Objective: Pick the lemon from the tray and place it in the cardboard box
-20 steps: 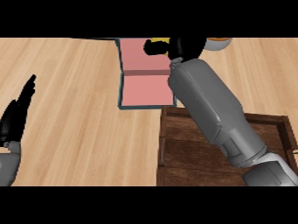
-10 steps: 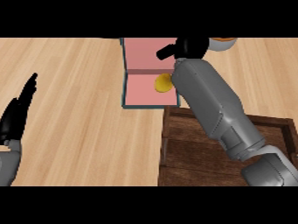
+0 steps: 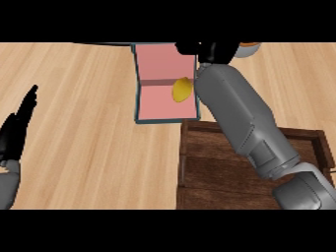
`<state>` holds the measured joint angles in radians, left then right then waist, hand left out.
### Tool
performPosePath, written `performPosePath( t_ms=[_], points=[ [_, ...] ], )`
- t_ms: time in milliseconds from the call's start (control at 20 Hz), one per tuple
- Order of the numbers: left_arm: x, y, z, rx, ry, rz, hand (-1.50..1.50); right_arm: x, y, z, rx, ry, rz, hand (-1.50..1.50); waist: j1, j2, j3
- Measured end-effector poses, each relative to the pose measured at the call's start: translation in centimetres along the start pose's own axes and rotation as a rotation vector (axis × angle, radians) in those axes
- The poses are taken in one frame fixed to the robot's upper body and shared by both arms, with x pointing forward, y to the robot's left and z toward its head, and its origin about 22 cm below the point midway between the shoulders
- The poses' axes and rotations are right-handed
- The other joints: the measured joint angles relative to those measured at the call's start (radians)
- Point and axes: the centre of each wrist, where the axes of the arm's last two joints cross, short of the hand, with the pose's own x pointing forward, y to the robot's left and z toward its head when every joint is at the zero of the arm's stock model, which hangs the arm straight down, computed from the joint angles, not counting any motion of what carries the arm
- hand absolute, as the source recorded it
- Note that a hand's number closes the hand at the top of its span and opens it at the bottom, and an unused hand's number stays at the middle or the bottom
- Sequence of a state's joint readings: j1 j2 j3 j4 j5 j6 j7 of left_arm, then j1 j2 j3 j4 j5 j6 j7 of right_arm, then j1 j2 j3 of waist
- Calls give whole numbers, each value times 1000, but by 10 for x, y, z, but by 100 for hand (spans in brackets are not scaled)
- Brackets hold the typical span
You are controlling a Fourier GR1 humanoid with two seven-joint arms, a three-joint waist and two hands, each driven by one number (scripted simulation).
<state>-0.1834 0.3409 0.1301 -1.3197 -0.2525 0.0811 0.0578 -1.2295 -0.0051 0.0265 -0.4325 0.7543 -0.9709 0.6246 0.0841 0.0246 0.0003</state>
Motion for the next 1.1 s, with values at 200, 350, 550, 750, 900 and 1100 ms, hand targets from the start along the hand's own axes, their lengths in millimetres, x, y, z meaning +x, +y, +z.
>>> performPosePath(
  t_ms=[200,350,550,750,900,1100],
  points=[
    [-9,3,1,11,28,6,0,1,-4,0,-41,-19,-96,-150,-25,-9,0],
    [-17,7,4,31,47,1,0,-12,-6,4,-56,-16,-155,-150,-47,-17,0],
    [-30,10,17,51,75,-5,0,-37,-13,14,-63,4,-186,-150,-83,-30,0],
    [-32,25,26,71,99,-4,0,-60,-26,26,-73,27,-195,-150,-110,-41,-1],
    [-28,33,24,82,106,-7,0,-80,-47,30,-84,36,-200,-150,-125,-44,-1],
    [-31,28,29,85,112,-2,0,-105,-82,46,-70,43,-195,-150,-130,-43,-1]
  ],
)
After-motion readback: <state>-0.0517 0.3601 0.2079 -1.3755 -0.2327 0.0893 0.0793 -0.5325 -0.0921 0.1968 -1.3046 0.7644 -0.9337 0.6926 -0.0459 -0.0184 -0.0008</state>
